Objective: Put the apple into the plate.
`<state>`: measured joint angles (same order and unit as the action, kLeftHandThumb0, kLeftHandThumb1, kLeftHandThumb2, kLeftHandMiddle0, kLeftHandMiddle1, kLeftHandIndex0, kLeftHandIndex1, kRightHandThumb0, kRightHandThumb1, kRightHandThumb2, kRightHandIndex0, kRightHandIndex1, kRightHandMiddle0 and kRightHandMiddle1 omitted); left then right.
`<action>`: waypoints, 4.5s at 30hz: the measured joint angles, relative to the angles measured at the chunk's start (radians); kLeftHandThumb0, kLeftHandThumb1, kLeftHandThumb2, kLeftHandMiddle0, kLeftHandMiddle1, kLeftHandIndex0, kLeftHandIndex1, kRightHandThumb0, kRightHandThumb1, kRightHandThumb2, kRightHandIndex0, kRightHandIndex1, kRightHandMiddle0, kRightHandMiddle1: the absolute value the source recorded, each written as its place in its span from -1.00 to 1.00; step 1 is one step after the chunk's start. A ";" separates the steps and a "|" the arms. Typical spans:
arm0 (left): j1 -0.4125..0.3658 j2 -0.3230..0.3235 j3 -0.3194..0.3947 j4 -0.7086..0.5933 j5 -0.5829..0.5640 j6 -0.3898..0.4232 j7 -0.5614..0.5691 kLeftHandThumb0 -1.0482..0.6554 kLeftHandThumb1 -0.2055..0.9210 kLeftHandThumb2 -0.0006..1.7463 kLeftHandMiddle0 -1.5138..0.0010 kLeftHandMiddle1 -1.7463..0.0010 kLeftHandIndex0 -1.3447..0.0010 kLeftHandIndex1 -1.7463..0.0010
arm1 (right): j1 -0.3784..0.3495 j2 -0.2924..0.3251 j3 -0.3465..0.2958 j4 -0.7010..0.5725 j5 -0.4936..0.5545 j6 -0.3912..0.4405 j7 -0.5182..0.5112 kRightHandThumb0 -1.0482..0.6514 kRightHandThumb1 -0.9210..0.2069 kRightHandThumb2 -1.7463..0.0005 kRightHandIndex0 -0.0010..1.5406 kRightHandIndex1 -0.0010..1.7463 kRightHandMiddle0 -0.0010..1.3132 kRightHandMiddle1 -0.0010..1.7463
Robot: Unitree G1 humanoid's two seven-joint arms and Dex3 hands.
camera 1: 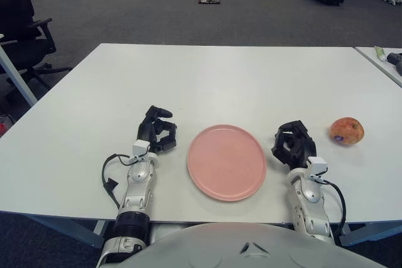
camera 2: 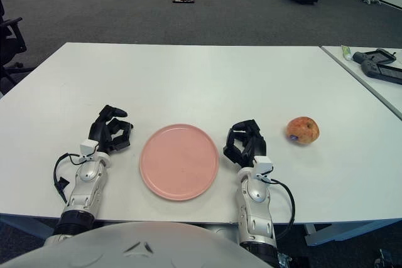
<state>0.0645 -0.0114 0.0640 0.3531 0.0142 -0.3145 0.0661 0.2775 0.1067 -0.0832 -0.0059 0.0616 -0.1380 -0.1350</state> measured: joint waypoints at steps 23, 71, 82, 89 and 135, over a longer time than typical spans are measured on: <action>0.000 -0.007 0.001 0.000 0.000 0.001 0.004 0.22 0.12 0.24 0.15 -0.58 0.35 -1.00 | 0.010 -0.004 0.011 0.030 -0.078 -0.088 -0.033 -0.26 -0.27 -0.24 0.42 1.00 -0.30 1.00; 0.000 -0.004 0.000 0.005 0.009 -0.011 0.011 0.22 0.08 0.28 0.12 -0.59 0.37 -1.00 | -0.160 -0.312 -0.030 0.146 -0.915 0.165 -0.742 -0.85 -0.51 0.43 -1.00 -1.00 -1.00 -1.00; 0.001 -0.002 0.000 0.001 0.009 -0.008 0.011 0.22 0.09 0.27 0.14 -0.61 0.37 -1.00 | -0.228 -0.318 -0.045 0.295 -0.857 0.208 -0.810 -0.97 -0.62 0.58 -1.00 -1.00 -1.00 -1.00; 0.002 -0.002 0.000 0.001 0.007 -0.009 0.011 0.22 0.09 0.28 0.15 -0.63 0.38 -1.00 | -0.289 -0.337 -0.055 0.384 -0.817 0.258 -0.823 -0.98 -0.65 0.62 -1.00 -1.00 -1.00 -1.00; 0.006 0.002 0.000 -0.001 0.011 -0.014 0.014 0.22 0.06 0.31 0.13 -0.64 0.37 -1.00 | -0.672 -0.519 -0.038 0.983 -0.481 0.385 -0.535 -0.60 -0.44 0.11 -0.98 -0.99 -1.00 -0.49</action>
<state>0.0701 -0.0091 0.0639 0.3518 0.0252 -0.3284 0.0797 -0.3947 -0.4126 -0.1209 0.9767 -0.4199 0.2467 -0.6700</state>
